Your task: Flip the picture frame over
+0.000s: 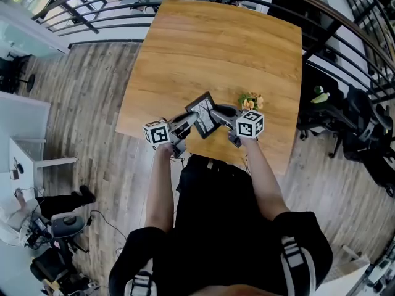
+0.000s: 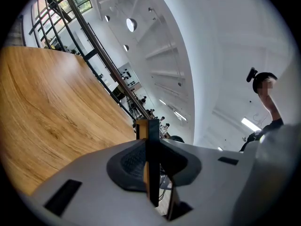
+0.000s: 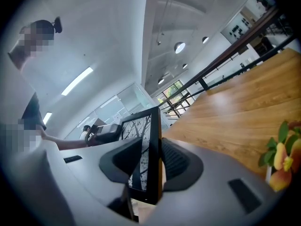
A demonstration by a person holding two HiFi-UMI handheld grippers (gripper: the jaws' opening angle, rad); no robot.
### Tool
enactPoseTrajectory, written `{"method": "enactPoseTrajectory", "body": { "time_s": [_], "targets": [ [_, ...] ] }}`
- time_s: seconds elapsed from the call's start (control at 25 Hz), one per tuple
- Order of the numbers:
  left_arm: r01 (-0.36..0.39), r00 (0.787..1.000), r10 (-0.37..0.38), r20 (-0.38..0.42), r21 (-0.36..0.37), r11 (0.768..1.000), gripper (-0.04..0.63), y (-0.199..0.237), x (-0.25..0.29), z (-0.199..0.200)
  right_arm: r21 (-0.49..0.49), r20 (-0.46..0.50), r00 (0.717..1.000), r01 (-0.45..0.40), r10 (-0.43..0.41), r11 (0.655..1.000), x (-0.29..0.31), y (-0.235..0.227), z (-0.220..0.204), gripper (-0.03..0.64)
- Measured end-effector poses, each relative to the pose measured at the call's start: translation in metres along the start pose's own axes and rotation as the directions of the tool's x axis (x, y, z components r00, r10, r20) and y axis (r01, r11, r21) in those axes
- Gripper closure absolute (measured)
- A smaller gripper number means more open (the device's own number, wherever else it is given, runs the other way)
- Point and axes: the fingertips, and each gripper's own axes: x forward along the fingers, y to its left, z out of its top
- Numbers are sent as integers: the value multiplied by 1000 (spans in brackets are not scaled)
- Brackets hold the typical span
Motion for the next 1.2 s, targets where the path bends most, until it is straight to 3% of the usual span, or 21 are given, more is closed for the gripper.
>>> {"method": "enactPoseTrajectory", "body": {
  "time_s": [0.2, 0.4, 0.84, 1.2],
  "targets": [
    [-28, 1000, 28, -1, 10, 1000, 515, 2, 0, 2, -6, 11, 1000, 16, -16, 1000, -4, 1, 4, 495],
    [-117, 993, 116, 6, 38, 992, 515, 19, 1, 3, -48, 8, 996, 84, -84, 995, 0, -5, 2, 500],
    [-345, 938, 345, 17, 101, 933, 511, 64, 1, 19, -80, 24, 958, 285, -284, 955, 21, -21, -1, 502],
    [-398, 912, 407, -47, 127, 908, 494, 100, 7, 27, -13, 25, 915, 402, -402, 916, 39, -41, -10, 503]
  ]
}}
